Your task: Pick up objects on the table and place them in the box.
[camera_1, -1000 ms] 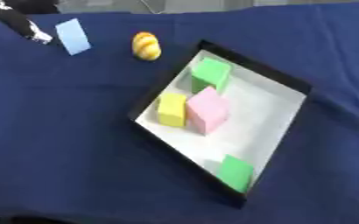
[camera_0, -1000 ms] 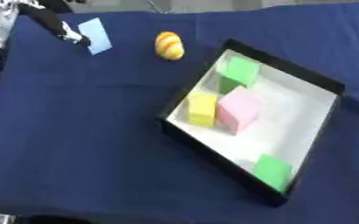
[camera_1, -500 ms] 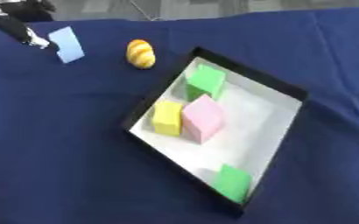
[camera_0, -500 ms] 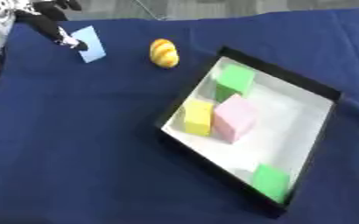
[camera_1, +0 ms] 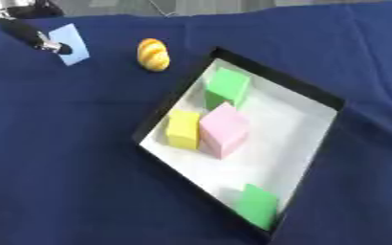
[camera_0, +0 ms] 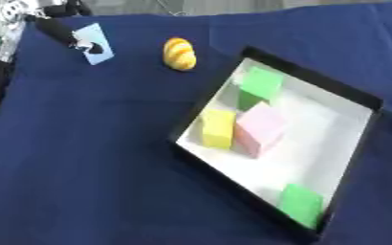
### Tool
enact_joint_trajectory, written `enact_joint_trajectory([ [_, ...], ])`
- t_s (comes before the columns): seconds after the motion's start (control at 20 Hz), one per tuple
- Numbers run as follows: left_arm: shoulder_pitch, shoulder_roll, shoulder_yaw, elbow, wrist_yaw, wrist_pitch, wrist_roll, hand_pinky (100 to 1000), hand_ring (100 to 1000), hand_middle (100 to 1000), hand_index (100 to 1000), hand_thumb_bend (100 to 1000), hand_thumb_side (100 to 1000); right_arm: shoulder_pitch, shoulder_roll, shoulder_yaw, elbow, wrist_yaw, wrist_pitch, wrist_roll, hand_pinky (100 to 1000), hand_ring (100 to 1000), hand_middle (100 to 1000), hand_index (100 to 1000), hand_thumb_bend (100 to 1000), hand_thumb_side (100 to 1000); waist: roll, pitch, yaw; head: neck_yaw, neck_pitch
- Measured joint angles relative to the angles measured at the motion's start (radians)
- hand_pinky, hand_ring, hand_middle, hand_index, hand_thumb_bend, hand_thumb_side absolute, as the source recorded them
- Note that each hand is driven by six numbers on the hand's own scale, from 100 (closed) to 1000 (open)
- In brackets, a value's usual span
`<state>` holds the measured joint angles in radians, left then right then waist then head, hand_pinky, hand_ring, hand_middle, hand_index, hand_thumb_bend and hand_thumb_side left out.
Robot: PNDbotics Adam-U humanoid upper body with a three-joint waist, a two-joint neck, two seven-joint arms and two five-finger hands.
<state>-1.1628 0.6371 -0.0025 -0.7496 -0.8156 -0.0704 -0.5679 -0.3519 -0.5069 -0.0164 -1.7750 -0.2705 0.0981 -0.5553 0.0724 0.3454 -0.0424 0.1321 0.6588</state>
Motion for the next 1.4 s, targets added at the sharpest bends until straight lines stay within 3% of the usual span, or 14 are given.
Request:
enact_joint_trajectory([
  [0.5,0.0,0.038,0.029,0.006,-0.037,0.035,0.056,958,972,869,895,634,277,-0.001,0.0,0.009,0.0,0.0,0.007,0.0,791,765,708,801,124,509,0.012,0.028,-0.014,0.013,-0.022],
  [1.2,0.019,0.044,0.068,0.078,-0.046,0.1,0.12,938,959,854,877,552,260,-0.009,0.008,0.03,0.0,0.0,0.017,0.011,792,766,709,802,120,526,0.015,0.046,-0.044,0.055,-0.037],
  [1.4,0.028,0.044,0.073,0.089,-0.038,0.103,0.125,916,926,803,860,512,238,-0.01,0.009,0.032,0.0,0.0,0.02,0.014,793,766,709,801,119,528,0.018,0.049,-0.049,0.062,-0.038],
])
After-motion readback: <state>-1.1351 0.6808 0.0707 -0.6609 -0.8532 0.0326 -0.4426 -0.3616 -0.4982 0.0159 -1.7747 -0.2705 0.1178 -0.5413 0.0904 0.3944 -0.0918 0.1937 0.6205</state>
